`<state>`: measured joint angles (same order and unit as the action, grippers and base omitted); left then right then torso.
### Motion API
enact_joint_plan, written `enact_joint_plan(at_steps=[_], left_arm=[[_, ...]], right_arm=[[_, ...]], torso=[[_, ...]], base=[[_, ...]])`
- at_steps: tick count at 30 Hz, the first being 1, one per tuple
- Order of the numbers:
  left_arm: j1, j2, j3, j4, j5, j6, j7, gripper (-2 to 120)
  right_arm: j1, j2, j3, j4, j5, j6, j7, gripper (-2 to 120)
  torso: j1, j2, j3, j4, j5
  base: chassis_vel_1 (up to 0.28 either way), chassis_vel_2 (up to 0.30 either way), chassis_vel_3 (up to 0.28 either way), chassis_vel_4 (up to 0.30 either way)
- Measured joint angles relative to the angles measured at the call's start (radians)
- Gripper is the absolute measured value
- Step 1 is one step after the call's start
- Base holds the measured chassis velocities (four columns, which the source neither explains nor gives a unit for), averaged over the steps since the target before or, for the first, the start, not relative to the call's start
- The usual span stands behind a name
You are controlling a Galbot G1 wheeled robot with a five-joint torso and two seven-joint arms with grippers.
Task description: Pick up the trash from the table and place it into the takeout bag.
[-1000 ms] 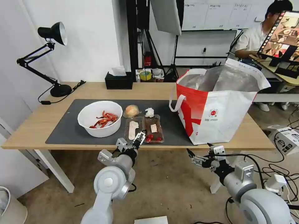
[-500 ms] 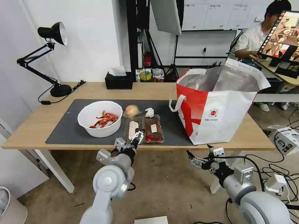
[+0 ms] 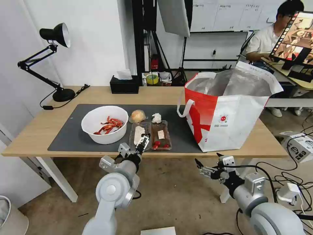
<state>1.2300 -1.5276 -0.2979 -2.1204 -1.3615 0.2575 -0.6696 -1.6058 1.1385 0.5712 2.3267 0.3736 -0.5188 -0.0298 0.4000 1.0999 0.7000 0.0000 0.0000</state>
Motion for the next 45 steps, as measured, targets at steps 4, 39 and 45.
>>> enact_joint_plan(at_steps=[4, 39, 45], left_arm=[[0.004, 0.000, -0.002, -0.009, 0.001, -0.002, 0.017, 100], [-0.027, 0.044, -0.025, -0.052, -0.026, -0.029, 0.072, 100], [-0.031, 0.045, -0.023, -0.055, -0.033, -0.031, 0.082, 100]], right_arm=[[0.000, 0.004, -0.004, -0.002, -0.003, 0.001, 0.000, 100], [-0.023, -0.005, 0.013, 0.015, -0.004, 0.002, 0.000, 100], [-0.027, -0.004, 0.013, 0.017, -0.004, 0.003, 0.000, 100]], torso=[[0.000, 0.000, 0.000, 0.0000, 0.0000], [0.000, 0.000, 0.000, 0.0000, 0.0000], [0.000, 0.000, 0.000, 0.0000, 0.0000]], base=[[0.000, 0.000, 0.000, 0.000], [0.000, 0.000, 0.000, 0.000], [0.000, 0.000, 0.000, 0.000]])
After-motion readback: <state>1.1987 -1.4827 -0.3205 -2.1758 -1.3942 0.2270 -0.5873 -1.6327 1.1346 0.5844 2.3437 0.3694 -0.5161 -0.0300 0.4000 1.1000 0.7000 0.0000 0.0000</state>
